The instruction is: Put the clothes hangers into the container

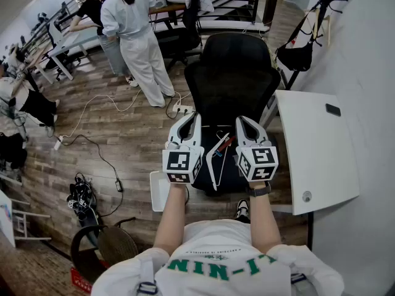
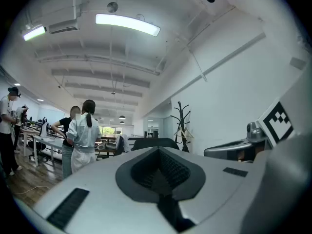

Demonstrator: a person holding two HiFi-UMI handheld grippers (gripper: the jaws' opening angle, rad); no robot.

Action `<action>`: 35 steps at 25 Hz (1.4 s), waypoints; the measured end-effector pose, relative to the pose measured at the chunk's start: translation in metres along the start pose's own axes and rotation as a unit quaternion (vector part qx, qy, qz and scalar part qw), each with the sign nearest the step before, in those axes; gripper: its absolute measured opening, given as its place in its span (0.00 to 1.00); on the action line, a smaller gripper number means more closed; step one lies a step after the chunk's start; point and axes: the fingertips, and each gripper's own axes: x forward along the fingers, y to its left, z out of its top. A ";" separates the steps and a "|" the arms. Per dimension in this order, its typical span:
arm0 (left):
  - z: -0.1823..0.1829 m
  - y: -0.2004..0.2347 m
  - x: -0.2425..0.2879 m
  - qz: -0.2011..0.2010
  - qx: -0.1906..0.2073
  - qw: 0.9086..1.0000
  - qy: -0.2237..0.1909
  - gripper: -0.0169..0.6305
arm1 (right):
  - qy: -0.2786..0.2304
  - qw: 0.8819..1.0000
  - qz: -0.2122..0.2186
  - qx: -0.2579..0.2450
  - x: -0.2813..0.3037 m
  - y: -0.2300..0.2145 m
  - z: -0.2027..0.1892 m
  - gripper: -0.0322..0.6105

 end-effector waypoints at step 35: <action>-0.337 0.003 0.151 -0.072 -0.076 0.981 0.162 0.05 | 0.330 0.926 0.035 0.181 0.181 -0.097 -0.447 0.42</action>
